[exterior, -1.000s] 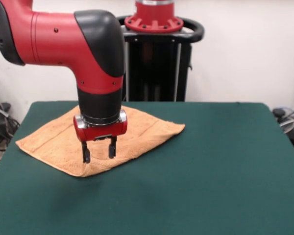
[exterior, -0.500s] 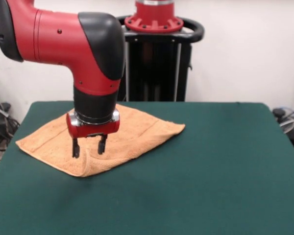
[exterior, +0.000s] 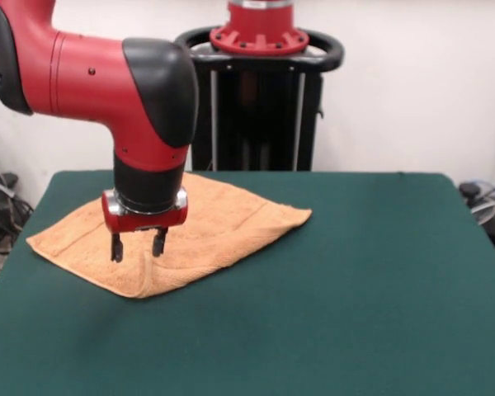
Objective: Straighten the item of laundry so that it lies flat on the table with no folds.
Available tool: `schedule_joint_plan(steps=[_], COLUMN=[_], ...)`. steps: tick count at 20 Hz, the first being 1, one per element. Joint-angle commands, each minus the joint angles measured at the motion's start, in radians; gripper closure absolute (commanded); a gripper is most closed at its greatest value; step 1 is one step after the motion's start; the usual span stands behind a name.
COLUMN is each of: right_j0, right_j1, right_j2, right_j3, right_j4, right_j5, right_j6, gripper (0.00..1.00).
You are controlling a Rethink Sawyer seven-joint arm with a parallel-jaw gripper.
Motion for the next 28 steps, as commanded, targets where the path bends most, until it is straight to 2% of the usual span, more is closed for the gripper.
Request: schedule_joint_plan(steps=[1,6,21,24,28], right_j0=[-0.014,-0.046,-0.096,-0.129,-0.127], right_j1=[0.106,0.123,0.131,0.135,0.117], right_j2=[-0.025,-0.004,0.031,0.067,0.072], right_j3=[-0.004,0.022,0.069,0.093,0.102], right_j4=[0.045,0.095,0.147,0.191,0.217], right_j5=[0.05,0.02,-0.073,-0.102,-0.082], right_j6=[0.096,0.11,0.088,0.091,0.084], gripper=[0.0,0.0,0.0,0.0,0.0])
